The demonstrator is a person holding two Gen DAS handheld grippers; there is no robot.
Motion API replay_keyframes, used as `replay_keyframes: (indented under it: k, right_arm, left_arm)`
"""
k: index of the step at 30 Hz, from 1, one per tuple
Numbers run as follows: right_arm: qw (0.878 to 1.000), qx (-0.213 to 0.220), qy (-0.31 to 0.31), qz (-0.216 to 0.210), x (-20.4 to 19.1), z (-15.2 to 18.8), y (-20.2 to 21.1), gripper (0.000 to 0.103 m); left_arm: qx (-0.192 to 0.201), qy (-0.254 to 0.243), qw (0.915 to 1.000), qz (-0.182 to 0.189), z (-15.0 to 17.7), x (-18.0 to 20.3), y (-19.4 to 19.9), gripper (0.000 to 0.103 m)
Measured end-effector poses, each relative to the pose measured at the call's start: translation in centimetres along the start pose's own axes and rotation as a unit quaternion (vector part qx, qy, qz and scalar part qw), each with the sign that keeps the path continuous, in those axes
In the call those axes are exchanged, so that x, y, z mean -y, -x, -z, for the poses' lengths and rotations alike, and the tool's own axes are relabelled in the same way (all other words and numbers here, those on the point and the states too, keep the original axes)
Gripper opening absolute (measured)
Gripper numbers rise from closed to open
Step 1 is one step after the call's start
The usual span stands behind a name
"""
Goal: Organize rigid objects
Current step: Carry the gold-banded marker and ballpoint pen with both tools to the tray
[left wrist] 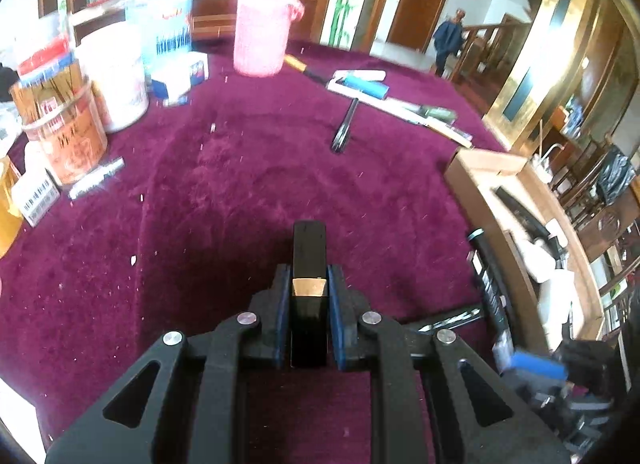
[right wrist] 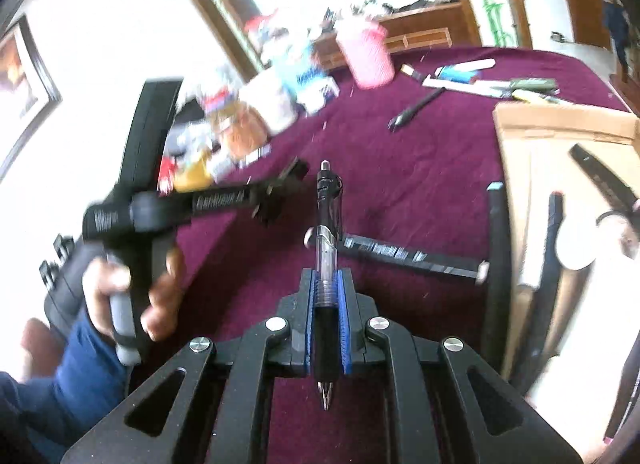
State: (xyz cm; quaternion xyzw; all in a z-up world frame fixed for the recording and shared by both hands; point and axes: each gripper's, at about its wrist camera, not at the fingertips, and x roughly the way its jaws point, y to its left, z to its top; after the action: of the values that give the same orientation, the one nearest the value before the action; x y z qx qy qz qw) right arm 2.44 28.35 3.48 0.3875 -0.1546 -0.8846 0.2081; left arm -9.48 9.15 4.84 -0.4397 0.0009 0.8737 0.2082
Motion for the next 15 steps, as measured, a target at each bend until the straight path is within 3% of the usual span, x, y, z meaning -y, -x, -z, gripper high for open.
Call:
replay_keyframes:
  k: [8, 12, 15]
  right_arm:
    - [0.995, 0.073, -0.069, 0.023, 3.8, -1.6, 4.1, 0.009]
    - [0.987, 0.117, -0.098, 0.054, 6.4, -2.1, 7.5, 0.009]
    - [0.985, 0.118, -0.101, 0.08, 7.3, -2.1, 9.1, 0.009]
  left_arm:
    - [0.064, -0.046, 0.9963, 0.035, 0.3, 3.4, 2.7, 0.015]
    - [0.062, -0.069, 0.9943, 0.053, 0.8, 5.9, 3.1, 0.015]
    - [0.044, -0.064, 0.9937, 0.08, 0.9, 7.2, 3.2, 0.015]
